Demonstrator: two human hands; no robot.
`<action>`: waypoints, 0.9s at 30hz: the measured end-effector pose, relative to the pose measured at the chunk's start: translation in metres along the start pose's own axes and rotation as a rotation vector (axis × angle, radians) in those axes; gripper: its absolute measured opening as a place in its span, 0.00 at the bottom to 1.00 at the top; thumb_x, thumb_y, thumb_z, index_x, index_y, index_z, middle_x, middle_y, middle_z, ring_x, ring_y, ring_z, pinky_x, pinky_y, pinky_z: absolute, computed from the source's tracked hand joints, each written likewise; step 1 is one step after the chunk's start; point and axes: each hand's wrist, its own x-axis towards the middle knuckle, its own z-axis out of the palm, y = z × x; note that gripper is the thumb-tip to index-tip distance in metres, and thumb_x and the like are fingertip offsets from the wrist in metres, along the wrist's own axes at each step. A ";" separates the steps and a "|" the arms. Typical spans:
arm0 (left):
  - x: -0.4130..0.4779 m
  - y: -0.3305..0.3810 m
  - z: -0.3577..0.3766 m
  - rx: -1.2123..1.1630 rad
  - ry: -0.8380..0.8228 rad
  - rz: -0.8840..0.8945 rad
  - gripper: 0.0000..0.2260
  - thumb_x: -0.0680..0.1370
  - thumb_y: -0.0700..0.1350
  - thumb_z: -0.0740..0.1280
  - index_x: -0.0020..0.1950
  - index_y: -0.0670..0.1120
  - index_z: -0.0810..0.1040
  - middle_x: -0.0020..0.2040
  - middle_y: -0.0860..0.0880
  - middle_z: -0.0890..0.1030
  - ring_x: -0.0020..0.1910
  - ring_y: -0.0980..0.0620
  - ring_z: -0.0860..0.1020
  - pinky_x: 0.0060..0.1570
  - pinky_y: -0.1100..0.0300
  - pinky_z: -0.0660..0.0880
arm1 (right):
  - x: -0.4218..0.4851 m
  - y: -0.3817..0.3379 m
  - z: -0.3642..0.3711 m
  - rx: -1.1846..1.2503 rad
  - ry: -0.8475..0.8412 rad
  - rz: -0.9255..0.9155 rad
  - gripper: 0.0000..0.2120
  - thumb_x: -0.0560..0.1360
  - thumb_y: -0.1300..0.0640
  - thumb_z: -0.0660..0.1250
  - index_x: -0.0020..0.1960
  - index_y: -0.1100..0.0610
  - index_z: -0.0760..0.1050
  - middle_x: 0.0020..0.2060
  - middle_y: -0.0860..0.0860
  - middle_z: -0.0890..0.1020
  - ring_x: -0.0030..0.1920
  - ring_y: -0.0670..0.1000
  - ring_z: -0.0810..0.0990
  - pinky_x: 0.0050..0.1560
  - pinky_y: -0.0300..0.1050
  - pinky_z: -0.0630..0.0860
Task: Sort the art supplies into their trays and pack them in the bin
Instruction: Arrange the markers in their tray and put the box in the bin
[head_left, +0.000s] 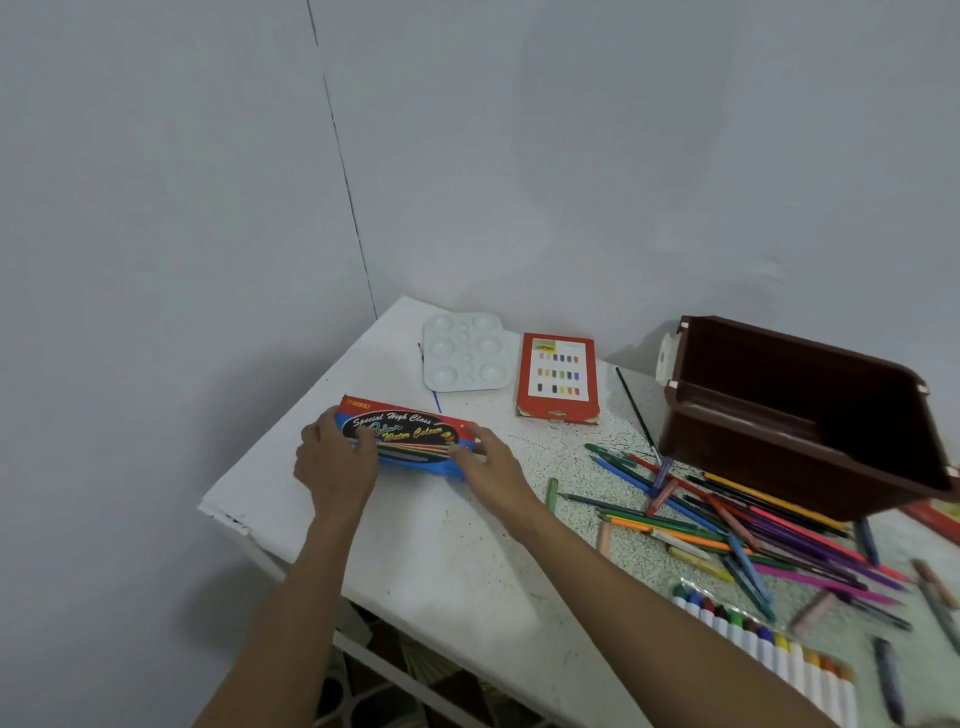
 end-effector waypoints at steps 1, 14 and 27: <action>-0.005 0.009 0.001 -0.078 0.011 0.003 0.21 0.81 0.47 0.65 0.72 0.43 0.67 0.65 0.38 0.72 0.62 0.39 0.74 0.59 0.42 0.72 | -0.002 -0.001 -0.007 0.034 0.053 0.008 0.16 0.82 0.52 0.61 0.69 0.48 0.68 0.54 0.43 0.78 0.52 0.42 0.76 0.49 0.37 0.75; -0.079 0.094 0.046 -0.803 -0.559 -0.144 0.10 0.78 0.43 0.69 0.59 0.45 0.77 0.56 0.44 0.81 0.54 0.49 0.80 0.47 0.55 0.78 | -0.056 0.040 -0.142 0.297 0.703 0.145 0.09 0.80 0.57 0.66 0.59 0.56 0.76 0.48 0.52 0.82 0.46 0.50 0.82 0.47 0.50 0.82; -0.188 0.157 0.091 -1.009 -1.176 0.049 0.15 0.72 0.41 0.72 0.58 0.41 0.78 0.53 0.41 0.83 0.56 0.40 0.81 0.53 0.52 0.80 | -0.153 0.110 -0.216 0.551 0.843 0.259 0.06 0.78 0.63 0.67 0.53 0.55 0.79 0.51 0.57 0.83 0.52 0.57 0.82 0.56 0.60 0.80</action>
